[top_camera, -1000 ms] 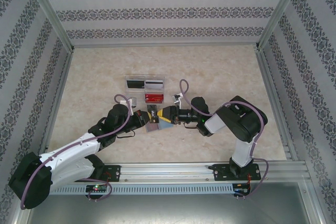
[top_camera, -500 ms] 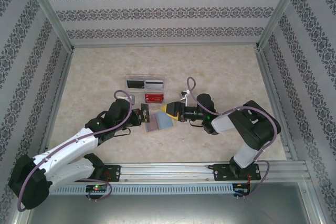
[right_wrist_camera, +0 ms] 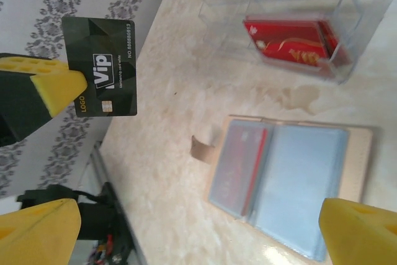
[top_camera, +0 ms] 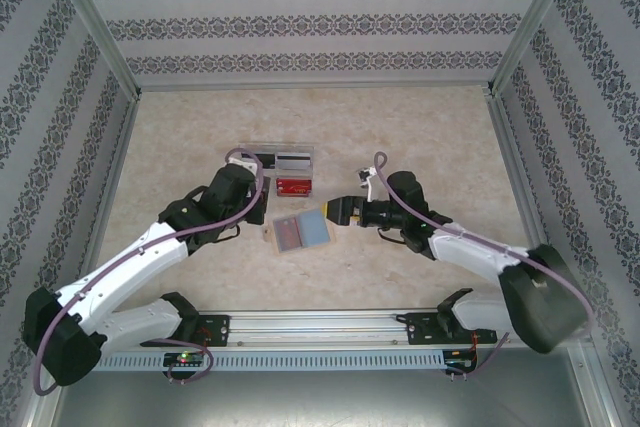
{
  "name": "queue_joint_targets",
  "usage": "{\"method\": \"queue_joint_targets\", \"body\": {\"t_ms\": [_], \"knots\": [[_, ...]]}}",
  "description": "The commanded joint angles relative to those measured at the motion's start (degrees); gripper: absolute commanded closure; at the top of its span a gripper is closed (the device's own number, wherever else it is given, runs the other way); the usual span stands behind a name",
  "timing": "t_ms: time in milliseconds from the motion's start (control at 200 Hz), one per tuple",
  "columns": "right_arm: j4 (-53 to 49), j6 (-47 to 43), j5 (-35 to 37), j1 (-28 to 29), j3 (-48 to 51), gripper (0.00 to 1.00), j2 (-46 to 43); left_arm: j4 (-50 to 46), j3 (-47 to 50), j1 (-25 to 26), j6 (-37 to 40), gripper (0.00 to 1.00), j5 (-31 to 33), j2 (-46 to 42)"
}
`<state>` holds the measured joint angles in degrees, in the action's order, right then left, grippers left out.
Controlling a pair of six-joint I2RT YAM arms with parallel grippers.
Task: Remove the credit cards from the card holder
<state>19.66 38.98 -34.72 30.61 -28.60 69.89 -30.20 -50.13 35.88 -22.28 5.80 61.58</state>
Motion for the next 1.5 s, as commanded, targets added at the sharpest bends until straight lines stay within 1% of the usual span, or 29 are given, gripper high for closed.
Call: {"method": "queue_joint_targets", "body": {"t_ms": [0, 30, 50, 145, 250, 385, 470, 535, 585, 680, 779, 904, 1034, 1199, 1304, 1494], "knots": [[-11.83, -8.37, 7.87, 1.62, -1.63, 0.02, -4.75, -3.17, -2.73, -0.35, 12.89, 0.97, 2.22, 1.76], [-13.14, -9.48, 9.44, 2.32, -1.79, 0.02, -5.91, -2.94, -3.07, -0.36, 16.17, 1.00, 2.03, 2.08], [-14.02, -10.20, 10.46, 2.85, -1.81, 0.02, -6.68, -2.90, -3.27, -0.29, 18.09, 1.00, 2.47, 2.26], [-17.17, -12.61, 15.12, 4.79, -1.49, 0.02, -10.23, -2.59, -4.68, -0.58, 26.10, 1.00, 7.88, 3.49], [-17.60, -13.00, 17.22, 5.31, -0.14, 0.02, -13.15, -3.79, -7.73, -1.63, 36.59, 1.00, 7.52, 7.21], [-17.46, -13.01, 17.74, 5.51, 0.58, 0.02, -14.76, -3.64, -10.39, -1.69, 48.07, 1.00, 6.88, 10.82], [-17.74, -12.91, 17.33, 5.74, 0.51, 0.02, -15.59, -3.24, -10.78, -1.73, 57.32, 1.00, 6.53, 12.08], [-17.73, -12.78, 17.29, 6.00, 0.78, 0.02, -16.31, -1.59, -9.66, -1.75, 64.73, 1.00, 5.55, 12.20], [-17.94, -12.79, 17.28, 6.13, 0.91, 0.02, -16.76, 0.88, -8.49, -2.04, 69.79, 1.00, 6.29, 12.13], [-18.27, -12.70, 17.60, 6.21, 1.22, 0.02, -17.96, 4.48, -7.55, -3.98, 76.85, 1.00, 7.14, 12.58], [-18.38, -12.67, 17.78, 6.25, 1.53, 0.02, -19.14, 4.53, -8.48, -6.26, 81.56, 1.00, 4.73, 13.40], [-18.47, -12.62, 18.80, 6.43, 2.02, 0.02, -20.52, 6.86, -8.27, -8.17, 87.53, 1.00, 4.92, 15.37], [-18.27, -12.76, 19.74, 6.47, 2.41, 0.02, -20.93, 12.32, -7.42, -9.55, 92.71, 1.00, 5.03, 17.53], [-18.17, -12.67, 20.15, 6.48, 2.36, 0.02, -20.15, 11.93, -10.38, -11.56, 92.13, 1.00, 2.00, 21.28], [-17.96, -12.63, 20.19, 6.47, 2.36, 0.02, -19.72, 12.93, -10.21, -12.16, 92.68, 1.00, 1.34, 23.43], [-17.73, -12.55, 20.30, 6.47, 2.49, 0.02, -19.18, 14.41, -11.55, -13.16, 91.42, 1.00, 0.49, 26.40]]}}
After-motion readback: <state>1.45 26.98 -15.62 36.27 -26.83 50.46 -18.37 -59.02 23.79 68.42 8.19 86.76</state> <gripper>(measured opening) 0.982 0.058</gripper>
